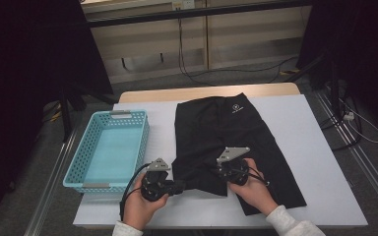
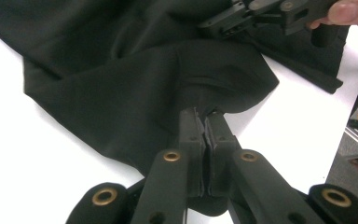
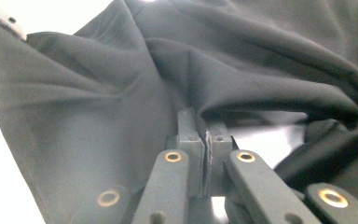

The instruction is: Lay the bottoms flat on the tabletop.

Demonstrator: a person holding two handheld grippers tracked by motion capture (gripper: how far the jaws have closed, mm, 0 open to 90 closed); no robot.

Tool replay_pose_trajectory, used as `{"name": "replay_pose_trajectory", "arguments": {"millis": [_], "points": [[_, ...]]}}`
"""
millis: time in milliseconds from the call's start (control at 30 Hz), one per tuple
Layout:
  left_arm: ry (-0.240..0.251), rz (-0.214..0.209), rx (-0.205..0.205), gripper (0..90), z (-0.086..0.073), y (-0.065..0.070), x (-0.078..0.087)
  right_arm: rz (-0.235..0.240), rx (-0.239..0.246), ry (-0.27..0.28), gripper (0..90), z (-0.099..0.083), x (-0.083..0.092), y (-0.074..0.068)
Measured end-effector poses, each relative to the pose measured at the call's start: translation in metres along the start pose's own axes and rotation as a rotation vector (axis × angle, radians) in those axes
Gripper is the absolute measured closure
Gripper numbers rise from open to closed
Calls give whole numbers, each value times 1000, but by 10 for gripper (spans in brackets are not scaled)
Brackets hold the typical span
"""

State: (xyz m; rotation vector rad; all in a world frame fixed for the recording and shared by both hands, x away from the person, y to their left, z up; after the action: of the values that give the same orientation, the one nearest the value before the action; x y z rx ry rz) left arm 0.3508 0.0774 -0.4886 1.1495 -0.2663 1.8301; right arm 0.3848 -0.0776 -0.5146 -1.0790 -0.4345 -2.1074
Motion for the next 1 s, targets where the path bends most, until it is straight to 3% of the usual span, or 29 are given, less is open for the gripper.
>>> {"name": "replay_pose_trajectory", "arguments": {"millis": [233,633,833,1000], "points": [[8,-18,-5,874,5,3,3,14,-58,31,886,-6,20,11],[2,-55,-20,873,10,16,4,14,-49,-26,864,-20,8,10],[-4,-65,-8,860,9,16,2,-16,-34,-15,725,-17,10,10],[10,-56,-8,770,12,14,5,-20,-24,4,635,-14,13,8]]}}
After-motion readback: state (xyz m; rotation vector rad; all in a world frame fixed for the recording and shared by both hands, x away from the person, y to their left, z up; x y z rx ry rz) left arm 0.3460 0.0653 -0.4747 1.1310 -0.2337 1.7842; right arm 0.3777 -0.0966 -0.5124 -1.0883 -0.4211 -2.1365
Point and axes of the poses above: each handheld gripper's, and its own axes: x roughly backward along the jaws, z roughly out of its top, y roughly to its right, the point moved 9 cm from there along -x, roughly forward along the jaws, and after that the axes turned 12 degrees about -y, right-handed, at the moved point
